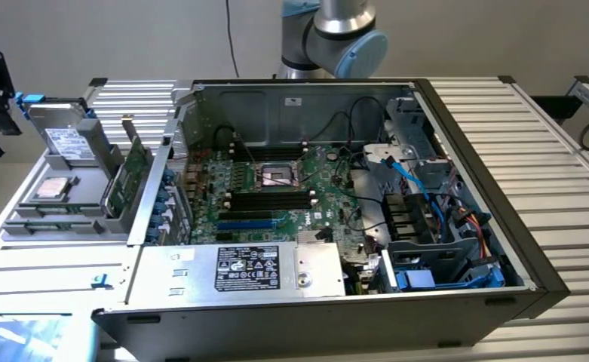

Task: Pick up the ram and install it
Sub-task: 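Pick up the ram and move it above insertion slot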

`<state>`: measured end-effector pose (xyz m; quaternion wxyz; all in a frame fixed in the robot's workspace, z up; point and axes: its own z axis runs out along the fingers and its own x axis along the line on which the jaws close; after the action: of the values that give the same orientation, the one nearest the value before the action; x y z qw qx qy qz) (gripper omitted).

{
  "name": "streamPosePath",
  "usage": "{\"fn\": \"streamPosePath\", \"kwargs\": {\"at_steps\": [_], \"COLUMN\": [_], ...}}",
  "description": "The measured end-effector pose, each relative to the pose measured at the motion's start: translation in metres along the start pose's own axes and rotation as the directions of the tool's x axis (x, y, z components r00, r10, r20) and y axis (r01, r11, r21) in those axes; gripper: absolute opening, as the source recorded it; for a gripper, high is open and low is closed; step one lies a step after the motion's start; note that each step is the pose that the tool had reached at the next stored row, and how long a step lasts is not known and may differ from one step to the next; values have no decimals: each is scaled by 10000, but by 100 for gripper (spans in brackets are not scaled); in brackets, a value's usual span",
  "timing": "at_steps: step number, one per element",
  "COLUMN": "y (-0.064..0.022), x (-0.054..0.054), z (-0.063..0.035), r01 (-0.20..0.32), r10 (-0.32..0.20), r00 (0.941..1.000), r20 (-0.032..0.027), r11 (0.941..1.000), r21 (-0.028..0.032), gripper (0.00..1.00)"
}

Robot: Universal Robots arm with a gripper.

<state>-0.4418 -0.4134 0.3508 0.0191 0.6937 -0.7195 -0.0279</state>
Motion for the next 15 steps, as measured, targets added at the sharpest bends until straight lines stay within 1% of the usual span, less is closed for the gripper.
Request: {"fn": "streamPosePath", "kwargs": {"at_steps": [4,8,15], "y": [42,38,27], "x": [2,4,12], "z": [48,119,232], "r01": [65,99,113], "r10": [-65,-99,-113], "r00": [10000,9999,9999], "r20": [-14,-19,-51], "r11": [10000,10000,9999], "r21": [12,10,14], "gripper": [49,49,49]}}
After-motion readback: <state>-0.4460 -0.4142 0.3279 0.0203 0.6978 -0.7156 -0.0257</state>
